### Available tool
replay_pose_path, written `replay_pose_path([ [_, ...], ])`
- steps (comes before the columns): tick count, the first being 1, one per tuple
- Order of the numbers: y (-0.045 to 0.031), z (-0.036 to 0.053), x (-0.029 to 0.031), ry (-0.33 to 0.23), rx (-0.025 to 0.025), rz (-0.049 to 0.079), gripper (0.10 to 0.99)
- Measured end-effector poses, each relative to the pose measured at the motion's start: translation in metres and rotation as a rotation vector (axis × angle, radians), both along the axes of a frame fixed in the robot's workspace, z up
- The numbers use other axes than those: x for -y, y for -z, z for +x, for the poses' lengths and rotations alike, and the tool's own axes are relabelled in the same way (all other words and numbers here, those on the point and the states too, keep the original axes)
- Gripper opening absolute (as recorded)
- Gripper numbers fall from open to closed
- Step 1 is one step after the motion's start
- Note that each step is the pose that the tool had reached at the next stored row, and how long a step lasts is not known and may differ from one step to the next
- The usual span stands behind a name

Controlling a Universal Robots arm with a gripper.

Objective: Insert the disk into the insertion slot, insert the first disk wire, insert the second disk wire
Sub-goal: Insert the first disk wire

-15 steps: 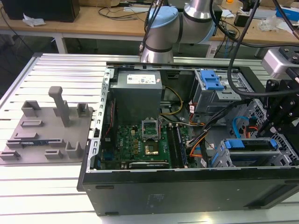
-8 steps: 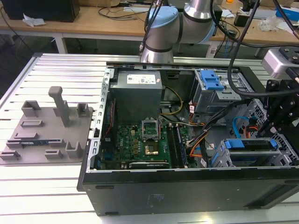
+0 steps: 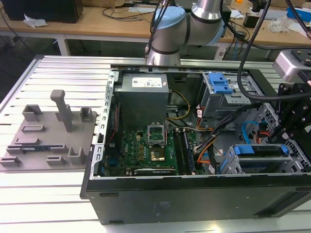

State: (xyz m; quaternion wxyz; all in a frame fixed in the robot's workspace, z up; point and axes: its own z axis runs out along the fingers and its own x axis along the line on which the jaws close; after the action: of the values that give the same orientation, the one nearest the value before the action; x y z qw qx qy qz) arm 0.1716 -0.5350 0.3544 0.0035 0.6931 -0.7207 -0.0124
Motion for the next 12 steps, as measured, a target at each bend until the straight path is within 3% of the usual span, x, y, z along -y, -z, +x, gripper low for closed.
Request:
replay_pose_path([
  [12, 0.0008, -0.0002, 0.0012, 0.0, 0.0, 0.0, 0.165],
])
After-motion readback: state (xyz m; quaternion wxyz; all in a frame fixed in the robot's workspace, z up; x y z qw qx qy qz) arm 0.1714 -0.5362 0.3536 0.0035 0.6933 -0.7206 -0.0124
